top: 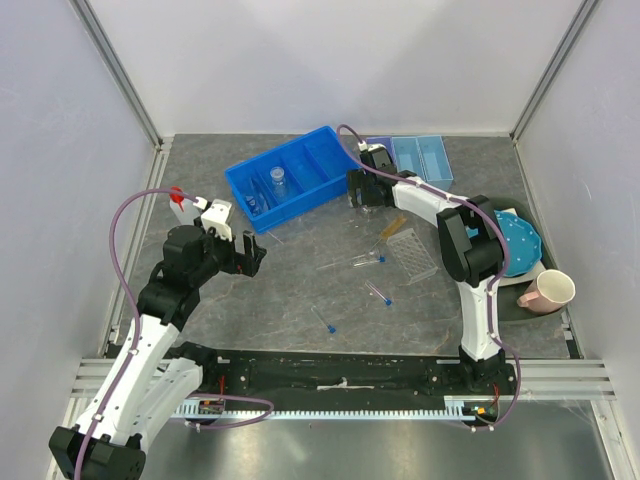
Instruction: Organize the chemistry lab equipment
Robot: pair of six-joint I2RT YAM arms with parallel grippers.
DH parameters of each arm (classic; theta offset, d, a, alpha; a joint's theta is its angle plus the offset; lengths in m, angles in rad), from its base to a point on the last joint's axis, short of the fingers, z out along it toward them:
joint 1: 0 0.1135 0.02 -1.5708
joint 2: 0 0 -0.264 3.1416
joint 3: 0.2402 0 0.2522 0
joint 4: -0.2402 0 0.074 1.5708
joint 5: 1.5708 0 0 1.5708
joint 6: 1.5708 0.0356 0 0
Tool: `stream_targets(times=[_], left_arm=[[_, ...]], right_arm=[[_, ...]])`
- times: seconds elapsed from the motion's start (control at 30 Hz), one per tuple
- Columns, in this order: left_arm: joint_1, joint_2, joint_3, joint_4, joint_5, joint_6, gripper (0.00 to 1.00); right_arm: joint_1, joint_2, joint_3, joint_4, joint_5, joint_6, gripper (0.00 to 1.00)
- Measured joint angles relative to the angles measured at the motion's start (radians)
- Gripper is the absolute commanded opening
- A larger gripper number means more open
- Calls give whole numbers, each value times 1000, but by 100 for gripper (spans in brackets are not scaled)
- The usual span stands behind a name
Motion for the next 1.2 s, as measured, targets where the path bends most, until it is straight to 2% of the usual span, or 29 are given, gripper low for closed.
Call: stream_targets(times=[0.07, 0.1, 0.27, 0.3, 0.5, 0.87, 1.07, 1.2], left_arm=[[0, 0, 0, 0, -1, 0, 98], [0, 0, 0, 0, -2, 0, 98], [0, -2, 0, 0, -15, 0, 98], [0, -5, 0, 0, -18, 0, 98], [0, -20, -1, 1, -24, 0, 98], [0, -56, -4, 2, -58, 0, 98], [0, -70, -4, 3, -81, 0, 97], [0, -70, -4, 4, -95, 0, 97]], right_arm=[[0, 0, 0, 0, -1, 0, 93], [0, 0, 0, 0, -4, -1, 86], [0, 0, 0, 0, -28, -17, 69], [0, -1, 0, 0, -29, -20, 63], [5, -46, -45, -3, -63, -51, 50], [40, -204, -38, -23, -137, -127, 48], [87, -196, 97, -49, -157, -196, 48], [119, -121, 272, -45, -168, -240, 49]])
